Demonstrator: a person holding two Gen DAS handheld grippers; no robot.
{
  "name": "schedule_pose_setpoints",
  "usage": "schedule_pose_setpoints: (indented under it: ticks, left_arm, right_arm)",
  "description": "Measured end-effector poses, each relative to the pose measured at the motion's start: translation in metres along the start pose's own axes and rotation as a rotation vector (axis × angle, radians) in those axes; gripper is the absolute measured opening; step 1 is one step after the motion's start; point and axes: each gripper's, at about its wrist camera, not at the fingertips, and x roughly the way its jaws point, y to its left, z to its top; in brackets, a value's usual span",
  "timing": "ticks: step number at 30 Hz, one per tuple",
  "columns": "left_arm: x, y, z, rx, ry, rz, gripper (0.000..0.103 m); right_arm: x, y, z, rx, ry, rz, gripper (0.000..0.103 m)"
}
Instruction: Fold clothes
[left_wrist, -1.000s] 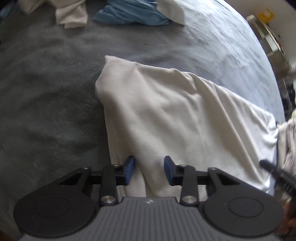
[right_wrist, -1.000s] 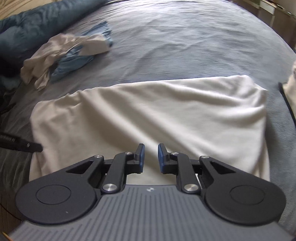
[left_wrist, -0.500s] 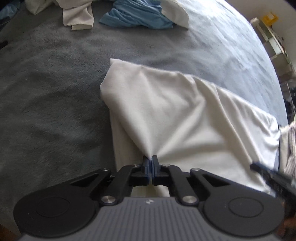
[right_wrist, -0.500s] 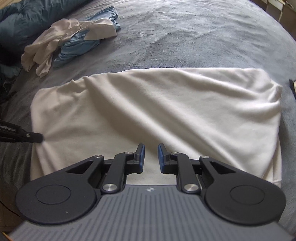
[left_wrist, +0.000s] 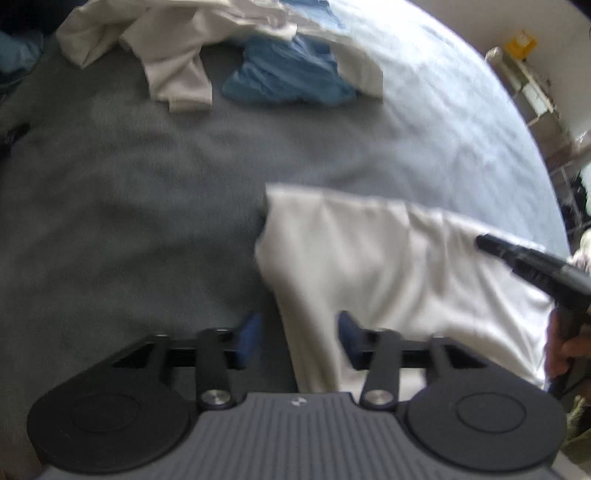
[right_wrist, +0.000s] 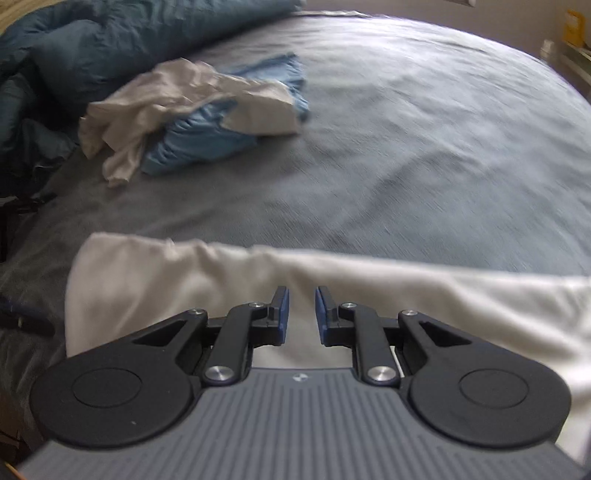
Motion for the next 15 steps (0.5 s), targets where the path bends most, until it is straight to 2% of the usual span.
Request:
schedule_pose_setpoints:
  ticks: [5,9,12,14,15]
  left_arm:
    - [0.026,0.019,0.029,-0.086,-0.017,-0.033,0.055]
    - [0.024,0.036,0.034,-0.132,-0.044,-0.069,0.059]
    - [0.033,0.041,0.046,-0.139,-0.033,-0.102,0.062]
    - [0.040,0.044,0.054,-0.141,-0.022,-0.125,0.066]
    - [0.043,0.046,0.058,-0.142,-0.017,-0.137,0.066]
  right_arm:
    - [0.043,-0.026,0.015,0.093,0.012,-0.073,0.014]
    - [0.027,-0.050,0.017,0.265,-0.036,-0.106,0.017]
    - [0.008,-0.041,0.007,0.214,-0.013,0.001,0.019]
    - [0.002,-0.021,0.002,0.162,0.039,0.103,0.030]
    - [-0.001,-0.005,-0.001,0.131,0.063,0.154,0.032]
